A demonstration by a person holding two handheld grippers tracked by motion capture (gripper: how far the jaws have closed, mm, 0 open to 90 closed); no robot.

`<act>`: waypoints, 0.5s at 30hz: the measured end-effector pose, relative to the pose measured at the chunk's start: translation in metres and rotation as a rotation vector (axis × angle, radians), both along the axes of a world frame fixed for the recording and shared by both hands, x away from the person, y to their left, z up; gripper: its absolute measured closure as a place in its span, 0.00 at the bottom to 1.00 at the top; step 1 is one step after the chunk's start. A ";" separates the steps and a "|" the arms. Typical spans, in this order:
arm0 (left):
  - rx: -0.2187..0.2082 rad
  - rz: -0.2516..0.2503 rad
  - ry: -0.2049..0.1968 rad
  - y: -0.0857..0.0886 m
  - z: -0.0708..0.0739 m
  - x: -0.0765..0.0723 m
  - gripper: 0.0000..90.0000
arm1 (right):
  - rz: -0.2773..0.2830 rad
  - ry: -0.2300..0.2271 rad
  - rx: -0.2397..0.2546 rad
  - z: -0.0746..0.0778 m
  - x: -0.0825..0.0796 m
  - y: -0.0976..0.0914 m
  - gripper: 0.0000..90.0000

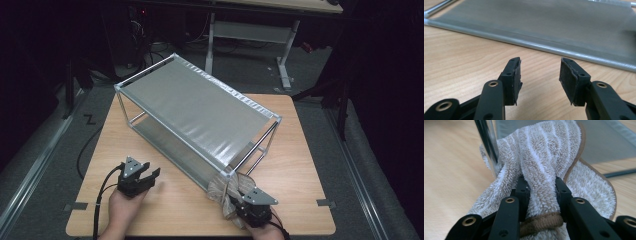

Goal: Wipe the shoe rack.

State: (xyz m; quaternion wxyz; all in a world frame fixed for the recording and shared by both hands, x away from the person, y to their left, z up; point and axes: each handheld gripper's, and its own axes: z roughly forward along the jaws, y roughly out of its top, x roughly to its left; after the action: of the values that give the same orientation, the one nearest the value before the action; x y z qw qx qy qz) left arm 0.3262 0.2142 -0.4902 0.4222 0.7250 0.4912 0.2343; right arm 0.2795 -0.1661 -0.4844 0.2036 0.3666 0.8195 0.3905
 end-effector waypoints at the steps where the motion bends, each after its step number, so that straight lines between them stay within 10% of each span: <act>1: -0.005 -0.004 0.002 0.000 -0.001 -0.001 0.57 | 0.021 -0.002 -0.004 0.000 -0.002 0.005 0.80; 15: -0.005 -0.022 -0.010 0.001 -0.003 -0.004 0.54 | -0.026 -0.033 -0.070 -0.004 0.009 -0.004 0.79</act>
State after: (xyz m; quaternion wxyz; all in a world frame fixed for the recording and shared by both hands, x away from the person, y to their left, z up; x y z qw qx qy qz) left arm 0.3227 0.2157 -0.4930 0.4290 0.7280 0.4819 0.2319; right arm 0.2889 -0.1706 -0.4885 0.2349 0.3634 0.8244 0.3648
